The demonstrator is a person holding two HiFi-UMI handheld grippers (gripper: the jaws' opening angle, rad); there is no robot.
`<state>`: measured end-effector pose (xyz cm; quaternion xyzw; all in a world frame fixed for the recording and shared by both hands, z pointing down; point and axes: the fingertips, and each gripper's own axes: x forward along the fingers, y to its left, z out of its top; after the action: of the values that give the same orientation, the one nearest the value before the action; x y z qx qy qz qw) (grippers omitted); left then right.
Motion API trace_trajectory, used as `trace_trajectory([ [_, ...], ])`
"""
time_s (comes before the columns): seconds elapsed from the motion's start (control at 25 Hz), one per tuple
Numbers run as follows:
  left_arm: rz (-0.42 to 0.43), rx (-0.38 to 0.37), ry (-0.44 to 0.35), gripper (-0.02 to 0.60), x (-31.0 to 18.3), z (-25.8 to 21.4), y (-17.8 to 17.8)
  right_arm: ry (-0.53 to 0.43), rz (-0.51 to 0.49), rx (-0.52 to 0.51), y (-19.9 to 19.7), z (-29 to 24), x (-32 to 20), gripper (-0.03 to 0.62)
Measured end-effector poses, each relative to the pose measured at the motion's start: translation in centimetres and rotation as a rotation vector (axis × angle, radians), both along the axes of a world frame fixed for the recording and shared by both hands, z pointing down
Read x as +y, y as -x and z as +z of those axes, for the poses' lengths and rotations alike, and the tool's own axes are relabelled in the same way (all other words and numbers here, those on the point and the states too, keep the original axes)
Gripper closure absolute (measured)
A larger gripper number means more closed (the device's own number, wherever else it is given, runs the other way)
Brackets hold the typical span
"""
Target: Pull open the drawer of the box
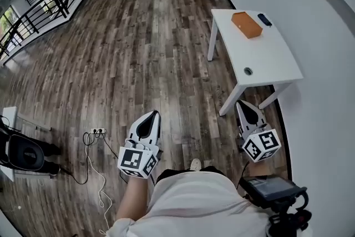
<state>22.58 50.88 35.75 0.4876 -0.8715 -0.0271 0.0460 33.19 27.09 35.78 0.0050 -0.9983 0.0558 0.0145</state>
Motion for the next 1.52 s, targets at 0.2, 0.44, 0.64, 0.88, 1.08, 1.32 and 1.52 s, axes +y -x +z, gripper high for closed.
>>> trace_trajectory([
  [0.2, -0.007, 0.012, 0.007, 0.572, -3.0, 0.5, 2.5, 0.021, 0.001, -0.017, 2.3, -0.1, -3.1, 0.591],
  [0.44, -0.012, 0.032, 0.014, 0.572, -6.3, 1.8, 6.5, 0.041, -0.003, 0.018, 5.5, 2.2, -5.8, 0.591],
  [0.64, 0.016, 0.067, 0.01, 0.572, -9.6, 3.7, 11.1, 0.048, 0.027, 0.028, 9.7, 3.3, -8.8, 0.591],
  [0.88, 0.049, 0.06, 0.004, 0.572, -12.8, 3.4, 20.4, 0.034, 0.067, 0.035, 17.7, 3.0, -11.6, 0.591],
  [1.08, 0.08, 0.056, 0.007, 0.572, -15.7, 3.1, 29.9, 0.034, 0.102, 0.04, 26.4, 2.8, -14.1, 0.591],
  [1.32, 0.121, 0.072, -0.003, 0.572, -17.5, 3.1, 40.9, 0.01, 0.131, 0.037, 36.0, 1.9, -15.7, 0.591],
  [1.52, 0.159, 0.077, 0.009, 0.572, -19.9, 3.6, 46.5, 0.022, 0.177, 0.057, 40.2, 3.1, -17.7, 0.591],
])
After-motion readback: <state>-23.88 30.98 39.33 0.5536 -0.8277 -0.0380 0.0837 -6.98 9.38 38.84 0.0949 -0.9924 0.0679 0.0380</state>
